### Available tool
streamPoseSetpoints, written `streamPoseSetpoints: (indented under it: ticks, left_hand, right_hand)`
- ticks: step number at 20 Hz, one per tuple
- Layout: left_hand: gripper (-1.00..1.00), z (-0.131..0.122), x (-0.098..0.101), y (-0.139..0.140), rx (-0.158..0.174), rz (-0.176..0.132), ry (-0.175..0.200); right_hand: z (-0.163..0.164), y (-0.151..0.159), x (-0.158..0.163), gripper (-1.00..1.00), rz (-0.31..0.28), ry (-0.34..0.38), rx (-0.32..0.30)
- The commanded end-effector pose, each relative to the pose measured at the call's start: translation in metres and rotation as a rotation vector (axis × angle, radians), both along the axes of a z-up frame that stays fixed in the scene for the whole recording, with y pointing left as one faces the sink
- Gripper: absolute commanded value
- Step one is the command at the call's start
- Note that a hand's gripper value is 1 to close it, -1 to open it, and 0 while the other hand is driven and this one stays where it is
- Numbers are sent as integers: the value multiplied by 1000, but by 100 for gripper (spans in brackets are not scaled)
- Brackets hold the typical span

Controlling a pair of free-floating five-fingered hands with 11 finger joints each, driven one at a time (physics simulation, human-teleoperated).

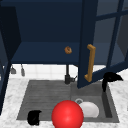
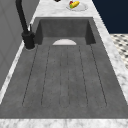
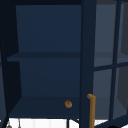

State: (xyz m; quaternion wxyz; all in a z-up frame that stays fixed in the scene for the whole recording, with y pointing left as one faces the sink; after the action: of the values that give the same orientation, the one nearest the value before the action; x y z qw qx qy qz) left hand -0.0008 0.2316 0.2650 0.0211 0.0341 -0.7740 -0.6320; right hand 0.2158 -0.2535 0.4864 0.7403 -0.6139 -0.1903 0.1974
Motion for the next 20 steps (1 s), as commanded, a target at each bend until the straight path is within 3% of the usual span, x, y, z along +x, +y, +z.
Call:
streamPoseSetpoints:
  ticks: [1,13,17,20]
  left_hand:
    - [0,0,0,0,0,0,0]
    - [0,0,0,0,0,0,0]
    - [0,0,0,0,0,0,0]
    - [0,0,0,0,0,0,0]
  right_hand:
    - [-21,14,31,-100,-6,-16,-9]
    - [-70,29,94,-100,-210,-195,-128]
    - [-25,35,109,-100,-296,-206,-132]
    - [-22,43,117,-100,-373,-184,-111]
